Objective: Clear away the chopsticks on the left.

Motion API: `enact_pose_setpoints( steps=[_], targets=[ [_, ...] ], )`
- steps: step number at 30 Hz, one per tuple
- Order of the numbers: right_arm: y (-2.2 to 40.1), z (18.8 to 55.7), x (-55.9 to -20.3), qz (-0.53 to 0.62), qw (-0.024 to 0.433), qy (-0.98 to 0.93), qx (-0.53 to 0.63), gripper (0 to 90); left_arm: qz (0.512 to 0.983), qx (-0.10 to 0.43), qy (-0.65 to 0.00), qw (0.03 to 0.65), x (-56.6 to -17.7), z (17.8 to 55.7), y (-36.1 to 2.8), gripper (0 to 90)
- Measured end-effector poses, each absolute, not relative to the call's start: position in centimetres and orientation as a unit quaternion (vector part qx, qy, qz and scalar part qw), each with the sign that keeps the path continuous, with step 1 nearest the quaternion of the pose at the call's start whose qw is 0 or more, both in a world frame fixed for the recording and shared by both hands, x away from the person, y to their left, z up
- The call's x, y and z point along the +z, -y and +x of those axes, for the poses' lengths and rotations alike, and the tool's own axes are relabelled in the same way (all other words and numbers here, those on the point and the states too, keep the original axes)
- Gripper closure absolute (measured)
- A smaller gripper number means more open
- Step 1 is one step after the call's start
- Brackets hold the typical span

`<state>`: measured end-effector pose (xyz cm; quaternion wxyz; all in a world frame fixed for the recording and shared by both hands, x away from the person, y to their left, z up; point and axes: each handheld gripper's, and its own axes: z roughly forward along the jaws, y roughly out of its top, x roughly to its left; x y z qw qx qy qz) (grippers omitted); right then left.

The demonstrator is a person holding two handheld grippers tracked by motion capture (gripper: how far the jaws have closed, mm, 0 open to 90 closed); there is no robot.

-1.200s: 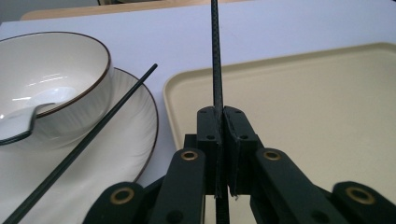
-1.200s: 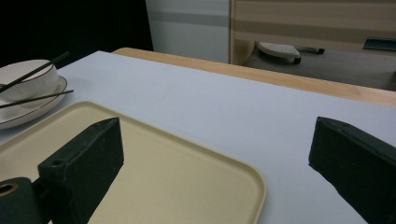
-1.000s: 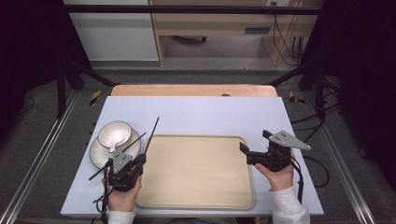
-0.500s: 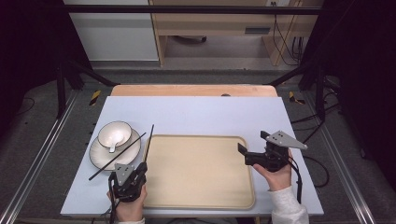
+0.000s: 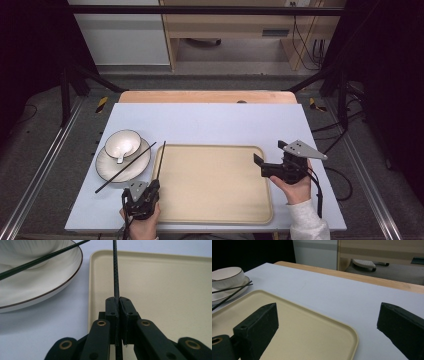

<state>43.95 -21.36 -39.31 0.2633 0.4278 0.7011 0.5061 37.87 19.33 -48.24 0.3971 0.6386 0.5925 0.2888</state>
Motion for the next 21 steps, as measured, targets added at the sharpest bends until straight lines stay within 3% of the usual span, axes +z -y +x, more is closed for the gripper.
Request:
enact_pose_setpoints(
  steps=[21],
  targets=[
    [20.99, 44.11, -39.61, 0.426, 0.261, -0.708, 0.499, 3.8, 0.651, 0.274, -0.604, 0.368, -48.88, 38.61, -19.19, 85.2]
  ],
)
